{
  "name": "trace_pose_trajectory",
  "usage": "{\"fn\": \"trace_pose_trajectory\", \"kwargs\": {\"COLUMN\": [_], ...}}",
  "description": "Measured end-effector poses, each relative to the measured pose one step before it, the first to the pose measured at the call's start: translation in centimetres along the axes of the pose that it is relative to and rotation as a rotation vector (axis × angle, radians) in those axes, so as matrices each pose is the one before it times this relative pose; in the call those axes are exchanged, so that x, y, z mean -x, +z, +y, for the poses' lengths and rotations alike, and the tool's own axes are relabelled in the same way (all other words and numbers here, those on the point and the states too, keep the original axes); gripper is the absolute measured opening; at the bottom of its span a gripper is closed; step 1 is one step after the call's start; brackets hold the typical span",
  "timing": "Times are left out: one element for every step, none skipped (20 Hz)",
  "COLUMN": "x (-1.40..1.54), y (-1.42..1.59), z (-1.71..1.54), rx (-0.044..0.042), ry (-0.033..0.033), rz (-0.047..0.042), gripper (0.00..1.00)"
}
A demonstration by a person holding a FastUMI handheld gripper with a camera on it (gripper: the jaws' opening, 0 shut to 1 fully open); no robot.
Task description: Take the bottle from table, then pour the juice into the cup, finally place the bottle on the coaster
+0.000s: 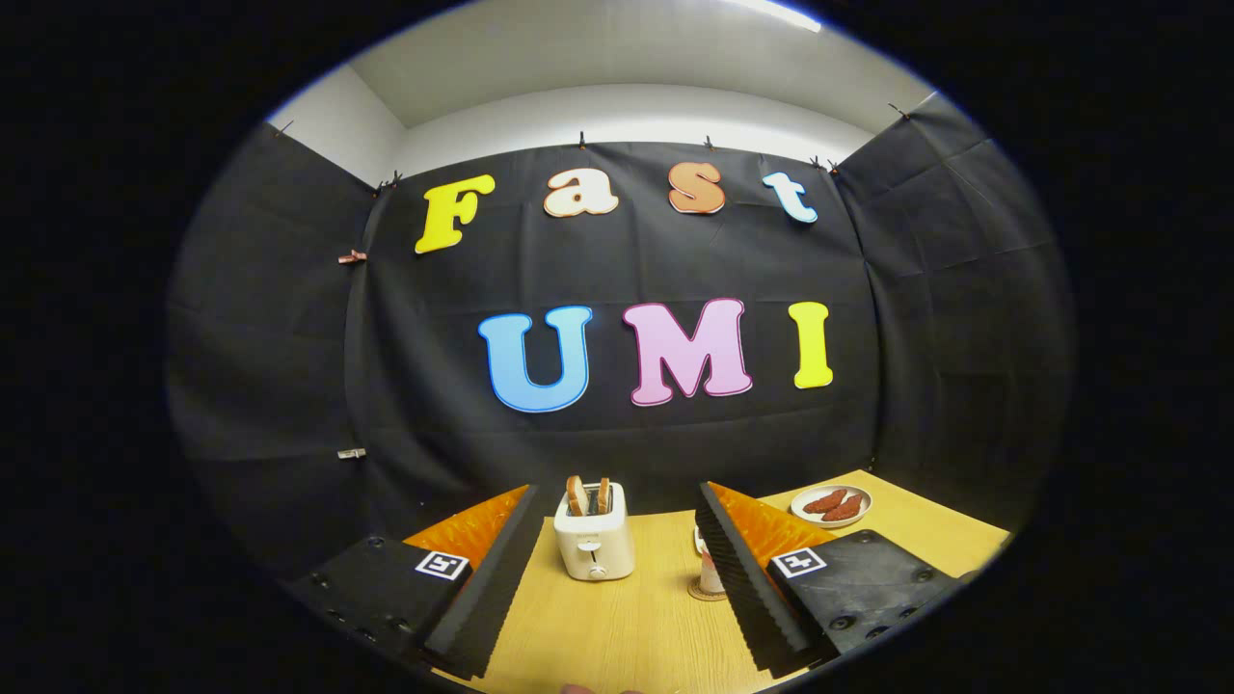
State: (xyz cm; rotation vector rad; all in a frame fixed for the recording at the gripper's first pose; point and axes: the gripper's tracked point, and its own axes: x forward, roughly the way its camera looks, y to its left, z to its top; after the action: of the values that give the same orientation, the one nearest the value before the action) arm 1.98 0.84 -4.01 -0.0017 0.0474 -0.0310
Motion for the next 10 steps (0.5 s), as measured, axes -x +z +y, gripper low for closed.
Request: {"fn": "trace_pose_trajectory", "kwargs": {"x": [0.100,0.099,0.096,0.033,-0.039,0.080,0.070,0.067,0.043,0.075], "y": [0.342,0.127,0.007,0.004,0.002,-0.145,-0.122,-0.205,-0.136,-0.176], "z": [-0.055,-0.193,-0.147,0.030,0.008,-0.134,-0.186,-0.027,0.008,0.052], "rx": [-0.00387,-0.00321,-0.00671,-0.01167,-0.01066,-0.00599,-0.00194,0.00309,0.00932,0.01386], "ry": [-0.00252,-0.00433,0.00055,0.00377,0.00194,-0.00326,-0.00059,0.00006,0.00086,0.00262], "rz": [-0.00677,0.00030,-0.00005,-0.00169,0.00174,0.00336,0.00393,0.00373,0.00372,0.00690], "gripper": [0.98,0.98,0.99,0.99,0.98,0.98,0.98,0.98,0.98,0.98]}}
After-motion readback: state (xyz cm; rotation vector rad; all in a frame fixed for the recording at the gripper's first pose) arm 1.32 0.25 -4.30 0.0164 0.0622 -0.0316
